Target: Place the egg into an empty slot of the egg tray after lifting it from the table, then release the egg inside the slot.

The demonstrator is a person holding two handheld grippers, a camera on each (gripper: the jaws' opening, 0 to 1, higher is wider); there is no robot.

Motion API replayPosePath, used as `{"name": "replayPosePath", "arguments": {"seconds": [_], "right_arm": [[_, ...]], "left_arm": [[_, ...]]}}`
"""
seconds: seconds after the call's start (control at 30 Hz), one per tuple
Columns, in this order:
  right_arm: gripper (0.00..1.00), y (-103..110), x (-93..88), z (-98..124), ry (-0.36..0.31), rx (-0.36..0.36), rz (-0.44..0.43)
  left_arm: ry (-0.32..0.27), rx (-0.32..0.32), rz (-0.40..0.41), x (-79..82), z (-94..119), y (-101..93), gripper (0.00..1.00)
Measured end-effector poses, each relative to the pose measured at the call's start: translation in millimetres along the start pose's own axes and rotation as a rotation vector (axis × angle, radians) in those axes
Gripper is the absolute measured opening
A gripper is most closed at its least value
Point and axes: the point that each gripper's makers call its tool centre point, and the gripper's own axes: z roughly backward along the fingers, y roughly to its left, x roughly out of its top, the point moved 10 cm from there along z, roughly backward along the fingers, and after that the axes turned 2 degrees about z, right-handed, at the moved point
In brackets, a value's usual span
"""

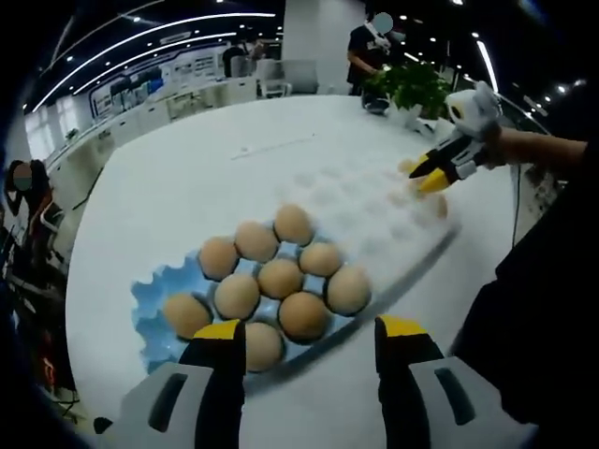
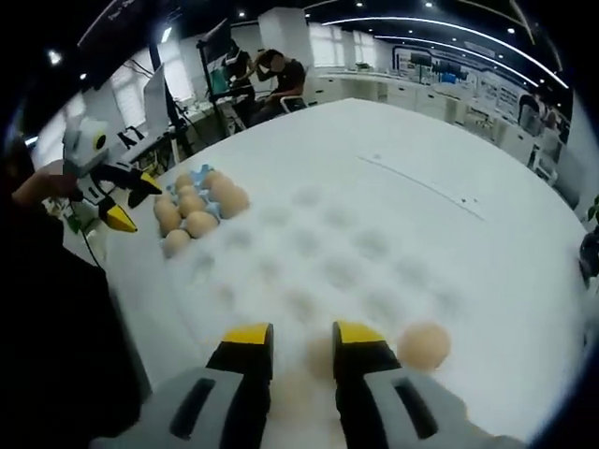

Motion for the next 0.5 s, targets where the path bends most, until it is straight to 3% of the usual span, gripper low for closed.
{"name": "replayPosePath", "arguments": {"seconds": [0.27,0.4,0.43,0.5], "right_arm": [[0.27,-6,-10.7,-3,0.042,-0.032,0.010],[0.29,-6,-12.8,-10,0.124,-0.042,0.092],[0.30,-5,-10.6,-13,0.095,-0.040,0.068],[0.31,-6,-9.3,-18,0.113,-0.046,0.060]], "left_arm": [[0.030,-0.013,-0.015,-1.2,-1,-3.5,0.58],[0.024,-0.017,-0.014,0.6,-2,-5.4,0.58],[0.025,-0.020,-0.014,0.5,-2,-5.7,0.58],[0.030,-0.019,-0.017,0.3,-2,-6.1,0.58]]}}
